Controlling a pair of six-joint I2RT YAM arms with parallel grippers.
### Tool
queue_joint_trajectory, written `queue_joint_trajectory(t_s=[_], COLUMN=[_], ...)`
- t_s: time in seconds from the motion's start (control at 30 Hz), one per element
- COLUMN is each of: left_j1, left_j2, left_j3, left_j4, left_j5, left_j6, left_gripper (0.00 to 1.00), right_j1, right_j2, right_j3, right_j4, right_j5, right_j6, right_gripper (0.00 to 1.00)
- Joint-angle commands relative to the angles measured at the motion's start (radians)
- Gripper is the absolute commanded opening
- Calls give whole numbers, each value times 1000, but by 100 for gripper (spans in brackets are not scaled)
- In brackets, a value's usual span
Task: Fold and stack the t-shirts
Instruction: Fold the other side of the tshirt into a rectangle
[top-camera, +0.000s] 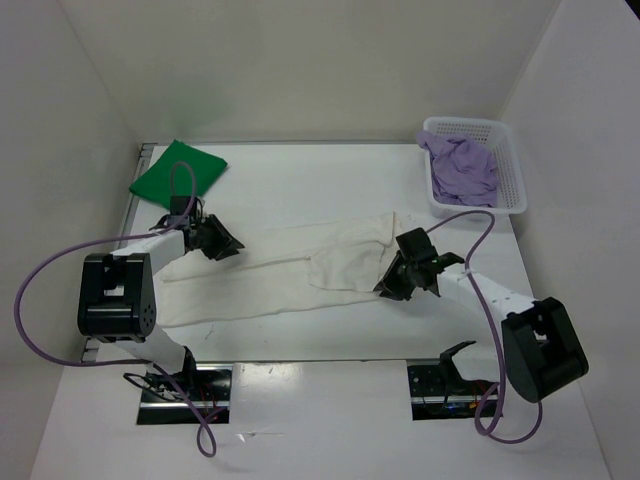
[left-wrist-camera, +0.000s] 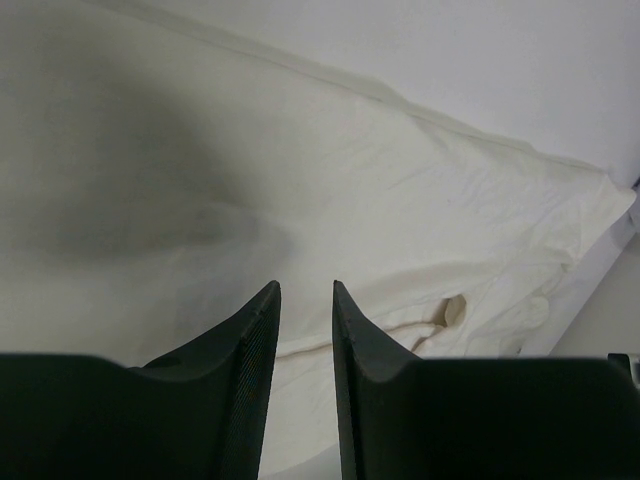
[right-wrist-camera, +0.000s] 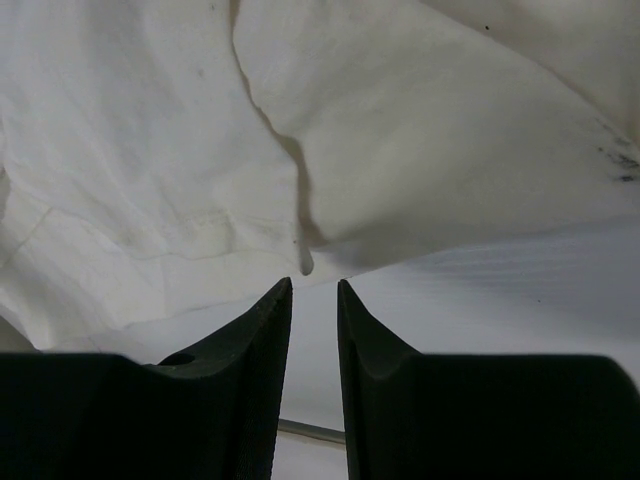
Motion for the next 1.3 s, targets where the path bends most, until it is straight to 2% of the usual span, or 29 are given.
queue_joint_trajectory(t_s=[0.0,0.2,0.37,0.47,0.57,0.63,0.7,0.77,0.8,0.9,1.27], left_j1=[-9,-18,-18,-18,-18,-18,-29,-29,-29,-38,-38], left_j2=[-33,-33,-33,-33,-33,-33,-33,-33,-33,-33,-33], left_j3=[-10,-19,-19,-19,-28,-28,-28,-28,-28,-28,-19], left_j4=[15,24,24,24,33,33,33,42,42,42,42], left_j5=[-1,-1,-1,-1,-1,-1,-1,-1,-1,-1,-1], left_j6=[8,-2,-2,-2,-11,-11,-11,-20,-20,-20,-20], left_gripper=[35,35,35,35,35,35,35,35,35,35,35], right_j1=[1,1,1,1,1,1,1,1,1,1,1], right_j2=[23,100,158,149,128,138,147,148,137,117,-105], right_j3=[7,54,94,105,105,105,105,105,105,105,65], right_j4=[47,78,87,87,78,78,78,78,78,48,-104], right_j5=[-7,-7,-7,-16,2,2,-7,-7,7,16,-116], right_j6=[-4,-33,-52,-52,-52,-61,-61,-61,-61,-61,-12], right_gripper=[30,30,17,17,24,24,22,16,10,1,0])
